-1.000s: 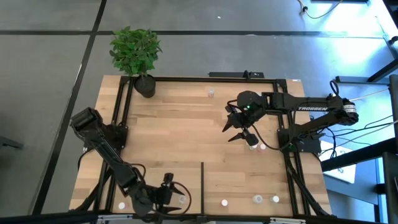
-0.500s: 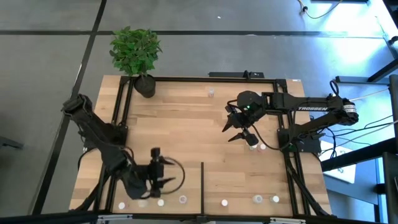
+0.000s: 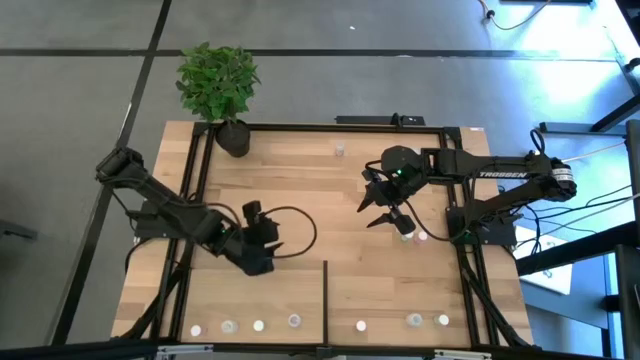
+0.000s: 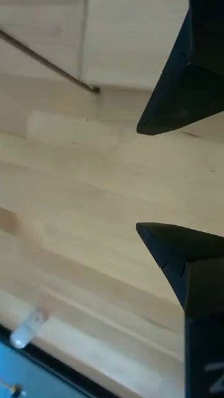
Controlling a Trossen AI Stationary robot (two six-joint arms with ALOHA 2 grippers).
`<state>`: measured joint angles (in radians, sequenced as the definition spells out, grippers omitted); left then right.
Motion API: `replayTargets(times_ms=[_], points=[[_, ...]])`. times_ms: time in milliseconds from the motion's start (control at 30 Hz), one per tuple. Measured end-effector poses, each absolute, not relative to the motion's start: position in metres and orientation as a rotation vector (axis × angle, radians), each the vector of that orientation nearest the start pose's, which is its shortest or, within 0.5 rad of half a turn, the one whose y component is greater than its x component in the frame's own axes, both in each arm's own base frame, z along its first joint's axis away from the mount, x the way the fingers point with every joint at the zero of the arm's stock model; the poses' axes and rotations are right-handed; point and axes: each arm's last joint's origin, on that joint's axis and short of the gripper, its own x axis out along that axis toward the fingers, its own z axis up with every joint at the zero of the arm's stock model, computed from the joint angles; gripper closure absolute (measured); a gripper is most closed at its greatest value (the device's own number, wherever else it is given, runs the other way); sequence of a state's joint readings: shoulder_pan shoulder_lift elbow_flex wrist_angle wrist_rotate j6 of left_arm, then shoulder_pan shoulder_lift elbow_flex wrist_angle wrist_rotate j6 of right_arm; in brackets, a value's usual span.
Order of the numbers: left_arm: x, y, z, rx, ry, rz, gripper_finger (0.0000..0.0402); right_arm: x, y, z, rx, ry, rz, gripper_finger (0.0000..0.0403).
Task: Pick and place medicine bottles onto shelf by color
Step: Put the top green pill bottle on the shelf aligned with the other green pill bottle
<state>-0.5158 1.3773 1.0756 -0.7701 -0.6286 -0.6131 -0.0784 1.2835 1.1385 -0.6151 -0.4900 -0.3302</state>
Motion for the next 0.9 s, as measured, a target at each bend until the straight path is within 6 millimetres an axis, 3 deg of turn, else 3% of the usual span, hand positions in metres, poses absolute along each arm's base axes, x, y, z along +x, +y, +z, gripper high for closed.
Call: replayTargets(times_ms=[233, 533, 900], points=[[0.245, -0.085, 0.248, -0.029, 0.911, 0.434, 0.0167, 0.264, -0.007, 0.317, -0.098, 0.655, 0.506, 0.0175], [0.255, -0.059, 0.248, -0.091, 0.923, 0.473, 0.0168, 0.264, -0.007, 0.317, -0.098, 0.655, 0.506, 0.0175], [0.261, -0.061, 0.252, -0.14, 0.869, 0.437, 0.0168, 0.265, -0.007, 0.317, -0.101, 0.646, 0.505, 0.0175]])
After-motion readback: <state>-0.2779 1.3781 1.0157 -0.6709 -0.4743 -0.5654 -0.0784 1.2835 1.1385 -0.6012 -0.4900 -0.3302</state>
